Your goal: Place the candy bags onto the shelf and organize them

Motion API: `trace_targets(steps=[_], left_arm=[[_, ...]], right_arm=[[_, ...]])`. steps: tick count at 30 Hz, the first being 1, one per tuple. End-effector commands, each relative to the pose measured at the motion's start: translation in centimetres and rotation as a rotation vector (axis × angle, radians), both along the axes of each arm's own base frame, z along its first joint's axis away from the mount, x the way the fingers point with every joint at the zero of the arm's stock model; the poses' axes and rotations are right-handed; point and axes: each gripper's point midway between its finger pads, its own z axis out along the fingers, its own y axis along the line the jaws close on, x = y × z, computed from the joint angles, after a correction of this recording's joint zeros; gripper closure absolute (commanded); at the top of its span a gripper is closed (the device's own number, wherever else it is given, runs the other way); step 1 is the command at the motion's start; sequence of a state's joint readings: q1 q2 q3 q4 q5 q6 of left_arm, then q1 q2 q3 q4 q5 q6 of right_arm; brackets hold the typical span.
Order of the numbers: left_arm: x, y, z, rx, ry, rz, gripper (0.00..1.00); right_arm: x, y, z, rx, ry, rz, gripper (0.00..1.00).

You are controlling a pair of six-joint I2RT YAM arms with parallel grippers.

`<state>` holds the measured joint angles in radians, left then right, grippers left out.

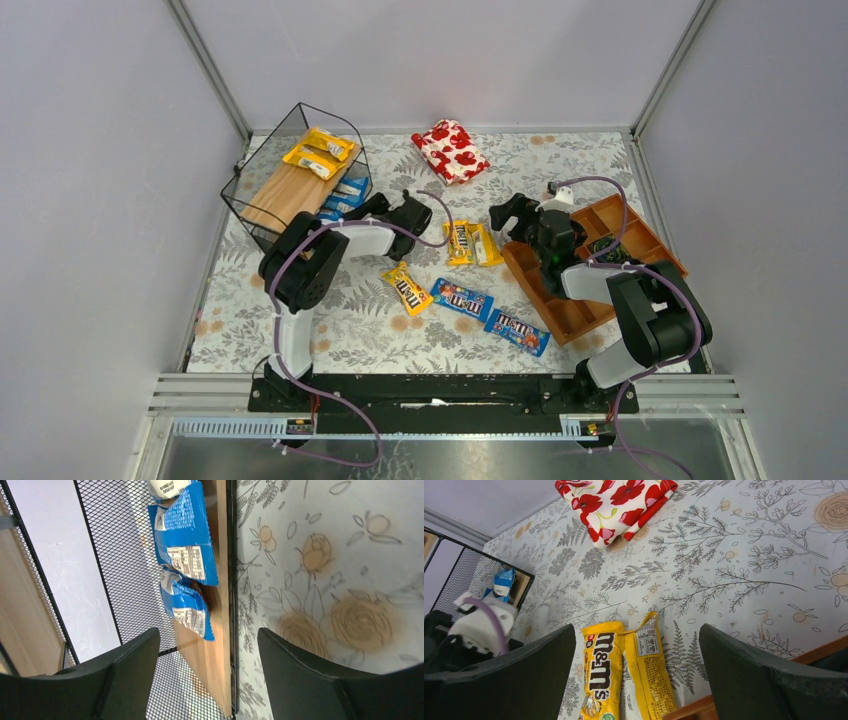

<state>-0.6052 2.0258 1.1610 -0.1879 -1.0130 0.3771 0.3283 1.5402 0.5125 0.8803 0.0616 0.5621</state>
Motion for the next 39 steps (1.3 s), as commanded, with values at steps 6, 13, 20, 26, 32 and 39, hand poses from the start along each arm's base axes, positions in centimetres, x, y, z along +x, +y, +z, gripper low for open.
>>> trace_targets(steps=[6,13,20,26,32,39], left_arm=[[-2.6,-7.6,7.6,-0.544,-0.025,-0.115,0.21],[-9.9,-13.8,11.9,-1.151,0.112,-0.19,0.21],[-17.2,-16.6,10.8,-1.455,0.382,-0.121,0.23],[-19.2,-19.5,8.6,-1.589,0.518,-0.082,0.27],[-17.9,-21.8,6.8,-1.634,0.565,-0.066,0.29],[-16.3,-23.7,3.0,-1.554,0.695,-0.042,0.29]], right_arm=[[0.9,-0.7,0.9,-0.035,-0.035,-0.02,0.0],[1.0,-0.6,0.6,-0.037,-0.023,-0.017,0.0],[1.2,0.0,0.1,-0.021,-0.006,0.006,0.0],[1.1,0.0,0.0,-0.02,-0.001,0.004,0.0],[1.0,0.0,-0.1,-0.019,0.001,0.005,0.0],[1.1,0.0,0.1,-0.017,-0.003,0.007,0.0]])
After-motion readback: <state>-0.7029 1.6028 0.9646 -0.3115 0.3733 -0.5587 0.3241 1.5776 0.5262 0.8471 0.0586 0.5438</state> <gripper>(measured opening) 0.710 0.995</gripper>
